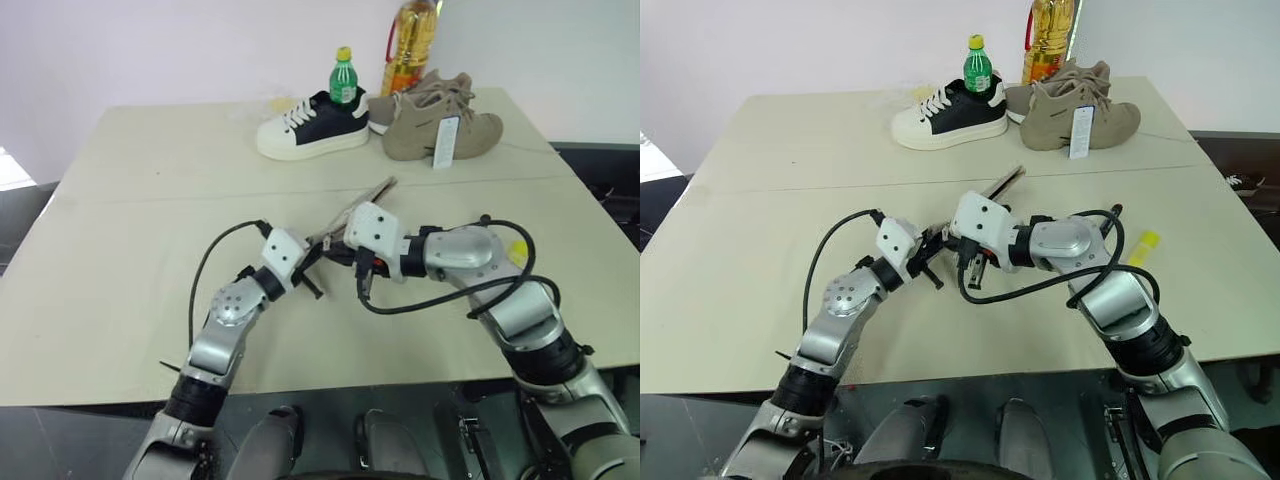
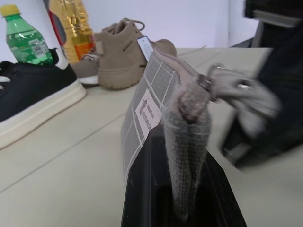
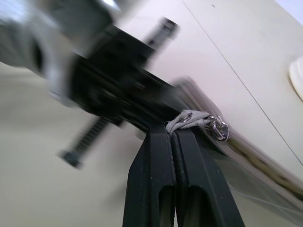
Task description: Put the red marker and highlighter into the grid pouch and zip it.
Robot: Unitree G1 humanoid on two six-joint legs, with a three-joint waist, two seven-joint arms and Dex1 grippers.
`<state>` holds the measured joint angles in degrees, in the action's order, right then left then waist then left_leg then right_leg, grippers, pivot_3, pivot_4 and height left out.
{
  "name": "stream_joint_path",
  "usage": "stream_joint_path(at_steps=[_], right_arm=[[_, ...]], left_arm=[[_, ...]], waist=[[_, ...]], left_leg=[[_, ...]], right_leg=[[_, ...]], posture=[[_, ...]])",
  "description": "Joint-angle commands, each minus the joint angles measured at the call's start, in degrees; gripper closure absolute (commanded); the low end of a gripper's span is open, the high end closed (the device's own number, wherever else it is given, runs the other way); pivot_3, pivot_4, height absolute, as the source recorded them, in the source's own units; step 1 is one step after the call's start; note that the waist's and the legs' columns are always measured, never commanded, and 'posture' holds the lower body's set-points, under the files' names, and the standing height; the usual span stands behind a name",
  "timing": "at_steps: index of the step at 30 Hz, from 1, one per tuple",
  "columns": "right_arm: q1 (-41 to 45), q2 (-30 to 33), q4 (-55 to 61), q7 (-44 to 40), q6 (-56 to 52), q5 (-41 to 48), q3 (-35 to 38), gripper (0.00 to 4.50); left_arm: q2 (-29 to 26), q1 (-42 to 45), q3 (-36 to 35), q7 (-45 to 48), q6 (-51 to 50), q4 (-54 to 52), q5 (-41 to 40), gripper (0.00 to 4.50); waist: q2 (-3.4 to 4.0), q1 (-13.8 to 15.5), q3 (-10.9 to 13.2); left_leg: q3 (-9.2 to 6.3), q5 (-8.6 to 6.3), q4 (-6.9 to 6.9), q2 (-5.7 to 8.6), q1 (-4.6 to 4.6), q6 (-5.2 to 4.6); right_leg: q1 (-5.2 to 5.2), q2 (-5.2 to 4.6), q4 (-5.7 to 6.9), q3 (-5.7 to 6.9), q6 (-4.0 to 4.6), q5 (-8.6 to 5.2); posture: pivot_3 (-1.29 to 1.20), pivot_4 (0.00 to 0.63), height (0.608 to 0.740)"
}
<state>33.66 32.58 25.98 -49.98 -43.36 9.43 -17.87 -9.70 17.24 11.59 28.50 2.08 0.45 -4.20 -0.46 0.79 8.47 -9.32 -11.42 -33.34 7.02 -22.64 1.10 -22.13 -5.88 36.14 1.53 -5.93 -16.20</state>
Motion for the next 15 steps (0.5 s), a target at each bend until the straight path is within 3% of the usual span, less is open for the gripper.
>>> stream_joint_path(at_steps=[1, 4, 5, 8, 13, 15], right_arm=[[0.0, 1.3, 4.0, -0.7, -0.4, 1.5, 0.5, 4.49], [-0.7, 3.7, 4.5, -1.7, -1.8, 3.0, 2.9, 4.49], [-1.3, 5.2, 4.3, -2.3, -2.3, 3.9, 4.6, 4.23], [-2.8, 9.3, 0.4, -0.9, -5.8, 5.2, 12.9, 3.14], [-2.8, 11.4, -11.5, 8.8, -9.7, 2.1, 21.6, 0.52], [-1.2, 9.3, -18.1, 15.5, -13.1, 0.2, 24.7, 0.52]], left_arm=[[0.7, 1.7, -0.4, -1.1, 2.4, 1.9, 1.0, 4.50], [0.8, 1.8, -0.6, -0.9, 3.4, 2.7, 1.0, 4.50], [0.6, 1.7, -0.7, -0.7, 3.7, 2.6, 0.8, 4.50], [-1.2, 0.4, -1.1, 1.2, 4.8, 1.3, 0.4, 4.50], [-4.2, -1.8, -0.7, 4.8, 5.6, -1.2, -1.3, 4.50], [-5.5, -2.8, 0.3, 7.0, 6.3, -2.3, -1.4, 4.50]], waist=[[-0.01, 0.0, 0.0], [-0.01, 0.0, 0.0], [-0.02, 0.0, 0.0], [-0.03, 0.1, 0.0], [-0.02, 0.0, 0.0], [-0.01, -0.1, 0.0]], left_leg=[[0.00, 0.00, -0.01, 0.01, -0.01, 0.00], [0.00, 0.00, -0.03, 0.01, -0.02, -0.01], [0.00, 0.00, -0.03, 0.01, -0.03, -0.01], [-0.01, -0.03, -0.15, 0.01, -0.11, -0.06], [0.01, -0.10, -0.50, 0.01, -0.27, -0.16], [0.01, -0.10, -0.51, 0.00, -0.29, -0.16]], right_leg=[[0.00, 0.00, 0.00, 0.01, 0.00, 0.00], [-0.01, 0.00, 0.00, 0.02, -0.01, 0.01], [-0.01, 0.00, 0.00, 0.03, -0.01, 0.01], [0.00, 0.00, 0.00, 0.08, -0.02, 0.01], [-0.01, 0.01, 0.01, 0.09, -0.05, 0.03], [-0.03, 0.00, 0.02, 0.09, -0.05, 0.03]], posture=[[0.00, 0.150, 0.738], [0.00, 0.150, 0.738], [0.00, 0.150, 0.738], [0.00, 0.150, 0.738], [0.00, 0.150, 0.738], [0.00, 0.150, 0.738]])
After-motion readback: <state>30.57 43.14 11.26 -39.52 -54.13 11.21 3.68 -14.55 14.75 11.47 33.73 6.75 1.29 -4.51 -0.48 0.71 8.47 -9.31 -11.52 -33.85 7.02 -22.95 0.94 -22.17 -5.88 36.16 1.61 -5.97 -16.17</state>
